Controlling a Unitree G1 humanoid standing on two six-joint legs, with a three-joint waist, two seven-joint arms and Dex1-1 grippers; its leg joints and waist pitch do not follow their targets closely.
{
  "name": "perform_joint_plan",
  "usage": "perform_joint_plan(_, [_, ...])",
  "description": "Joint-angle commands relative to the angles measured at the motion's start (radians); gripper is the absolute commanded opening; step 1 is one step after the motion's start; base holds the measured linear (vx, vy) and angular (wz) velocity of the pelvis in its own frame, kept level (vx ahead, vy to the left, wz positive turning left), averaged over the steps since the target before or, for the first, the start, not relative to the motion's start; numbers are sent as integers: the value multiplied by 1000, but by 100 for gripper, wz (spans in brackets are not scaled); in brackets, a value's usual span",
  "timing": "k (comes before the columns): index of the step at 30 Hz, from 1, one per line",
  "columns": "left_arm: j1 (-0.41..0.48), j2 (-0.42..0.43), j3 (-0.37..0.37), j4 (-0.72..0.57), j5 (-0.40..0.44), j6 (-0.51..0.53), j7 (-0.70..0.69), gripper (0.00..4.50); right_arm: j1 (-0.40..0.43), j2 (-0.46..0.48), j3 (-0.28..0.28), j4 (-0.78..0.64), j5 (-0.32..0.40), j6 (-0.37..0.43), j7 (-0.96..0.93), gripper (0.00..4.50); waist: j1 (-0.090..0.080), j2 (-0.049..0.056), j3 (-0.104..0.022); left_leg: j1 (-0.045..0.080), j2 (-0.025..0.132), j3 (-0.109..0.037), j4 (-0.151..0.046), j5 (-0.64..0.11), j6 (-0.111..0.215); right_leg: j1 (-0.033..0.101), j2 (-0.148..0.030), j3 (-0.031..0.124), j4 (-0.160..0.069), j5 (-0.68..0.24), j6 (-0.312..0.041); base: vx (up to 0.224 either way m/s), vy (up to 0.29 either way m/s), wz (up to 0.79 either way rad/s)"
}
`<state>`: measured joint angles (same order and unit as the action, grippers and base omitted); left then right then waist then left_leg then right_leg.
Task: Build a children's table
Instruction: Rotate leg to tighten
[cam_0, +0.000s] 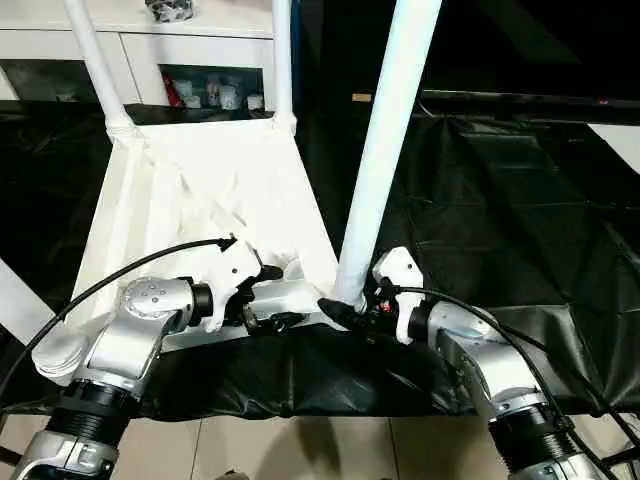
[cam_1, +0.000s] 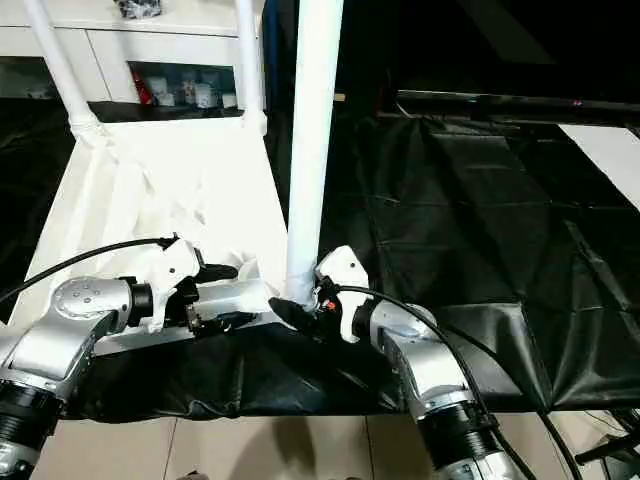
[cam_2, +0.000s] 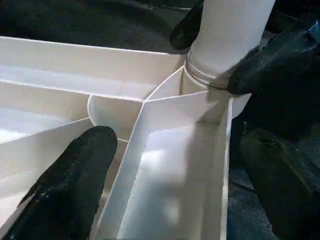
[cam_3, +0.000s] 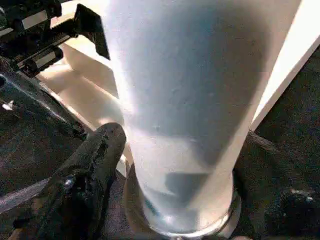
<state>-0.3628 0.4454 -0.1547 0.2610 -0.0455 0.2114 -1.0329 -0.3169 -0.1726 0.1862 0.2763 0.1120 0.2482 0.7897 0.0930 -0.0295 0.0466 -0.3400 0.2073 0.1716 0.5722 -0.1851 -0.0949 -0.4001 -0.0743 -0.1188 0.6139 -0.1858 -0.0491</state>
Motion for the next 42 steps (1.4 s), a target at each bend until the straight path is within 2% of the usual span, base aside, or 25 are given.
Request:
perform_joint_plan(1, [-4, 2, -8, -14, 3, -7, -2, 445, -11, -6, 13, -2, -2, 10, 7, 358, 5, 5, -65, -8, 23, -6, -51, -118, 47, 67, -73, 68, -71, -172, -118, 0, 0, 0])
perform_joint_plan(42, [-4, 2, -8, -14, 3, -7, -2, 445, -11, -6, 13, -2, -2, 10, 7, 358, 5, 5, -65, -9, 23, -6, -51, -115, 47, 67, -73, 68, -70, -170, -117, 0, 0, 0])
